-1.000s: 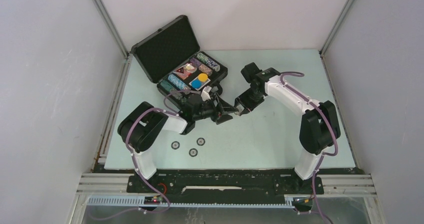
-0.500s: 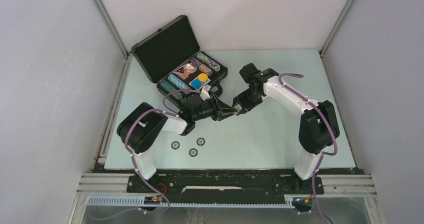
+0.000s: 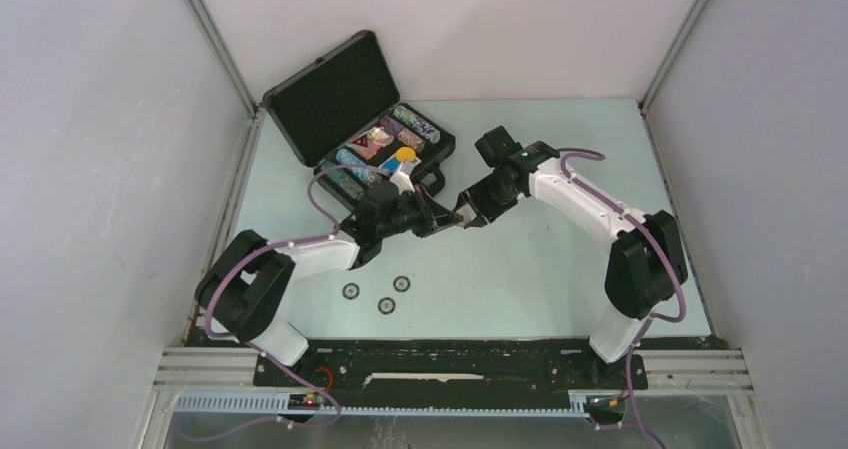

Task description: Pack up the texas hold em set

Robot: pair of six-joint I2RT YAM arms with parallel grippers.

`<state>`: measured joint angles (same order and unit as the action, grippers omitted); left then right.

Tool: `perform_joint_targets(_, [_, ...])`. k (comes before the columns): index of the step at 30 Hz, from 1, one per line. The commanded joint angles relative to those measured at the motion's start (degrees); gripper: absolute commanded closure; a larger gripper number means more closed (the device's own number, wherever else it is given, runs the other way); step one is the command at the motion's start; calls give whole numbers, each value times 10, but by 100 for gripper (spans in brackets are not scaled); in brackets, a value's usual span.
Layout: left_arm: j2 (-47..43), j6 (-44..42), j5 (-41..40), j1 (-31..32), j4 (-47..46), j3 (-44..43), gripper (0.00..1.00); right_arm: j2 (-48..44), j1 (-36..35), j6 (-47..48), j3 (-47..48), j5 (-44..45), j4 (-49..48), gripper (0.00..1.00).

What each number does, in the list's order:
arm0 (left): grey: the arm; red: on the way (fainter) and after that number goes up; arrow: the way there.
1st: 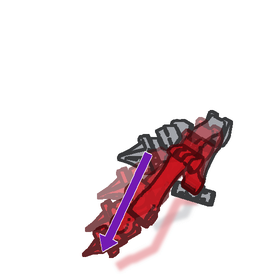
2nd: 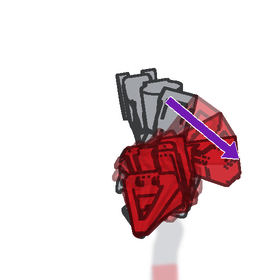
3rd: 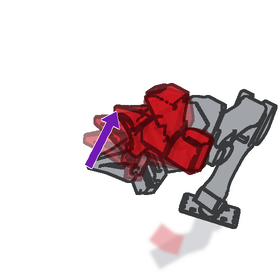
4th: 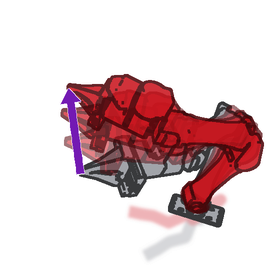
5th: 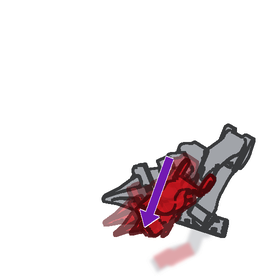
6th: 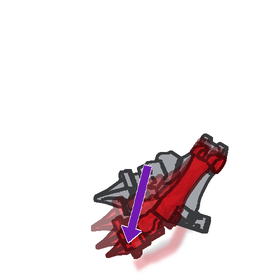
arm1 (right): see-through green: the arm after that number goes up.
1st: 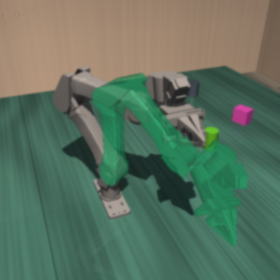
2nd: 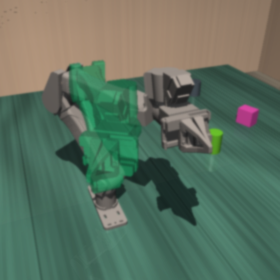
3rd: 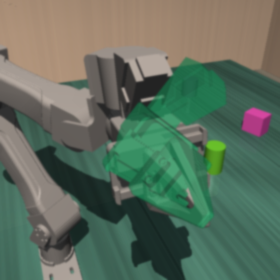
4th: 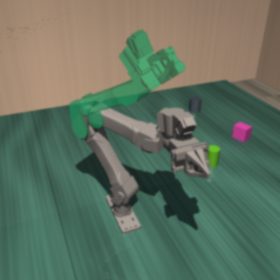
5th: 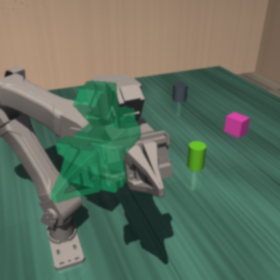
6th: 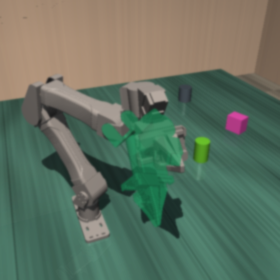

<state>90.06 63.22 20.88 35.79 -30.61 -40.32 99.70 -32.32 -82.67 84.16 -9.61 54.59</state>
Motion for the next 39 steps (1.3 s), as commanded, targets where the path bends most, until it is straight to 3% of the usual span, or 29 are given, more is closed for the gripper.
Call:
perform_joint_targets(1, [-38, -67, -31, 0, 31, -40, 100, -71, -2, 7, -22, 21, -14, 41])
perform_joint_targets(3, [-39, -73, -26, 0, 30, -44, 100, -87, -2, 18, -22, 44, -13, 15])
perform_joint_targets(5, [-44, -88, -30, 0, 34, -48, 100, -103, -1, 38, -22, 68, -7, 2])
perform_joint_targets(12, [-54, -169, -74, -1, 114, -79, 100, -150, 0, 107, -65, 181, -54, 0])
perform_joint_targets(19, [-124, -289, -148, -1, 220, -109, 100, -202, -3, 320, -116, 397, -192, 0])
perform_joint_targets(23, [-147, -344, -150, -3, 296, -147, 100, -213, 12, 457, -146, 439, -331, 0])
perform_joint_targets(26, [-155, -367, -140, -7, 360, -171, 100, -216, 19, 567, -186, 409, -478, 0])
perform_joint_targets(29, [-163, -388, -146, -23, 411, -187, 100, -212, 34, 618, -220, 327, -589, 0])
perform_joint_targets(32, [-159, -444, -168, -56, 468, -208, 100, -220, 46, 671, -322, 205, -756, 0])
perform_joint_targets(39, [-67, -538, -243, -96, 611, -330, 100, -231, 94, 683, -387, 68, -821, 0])
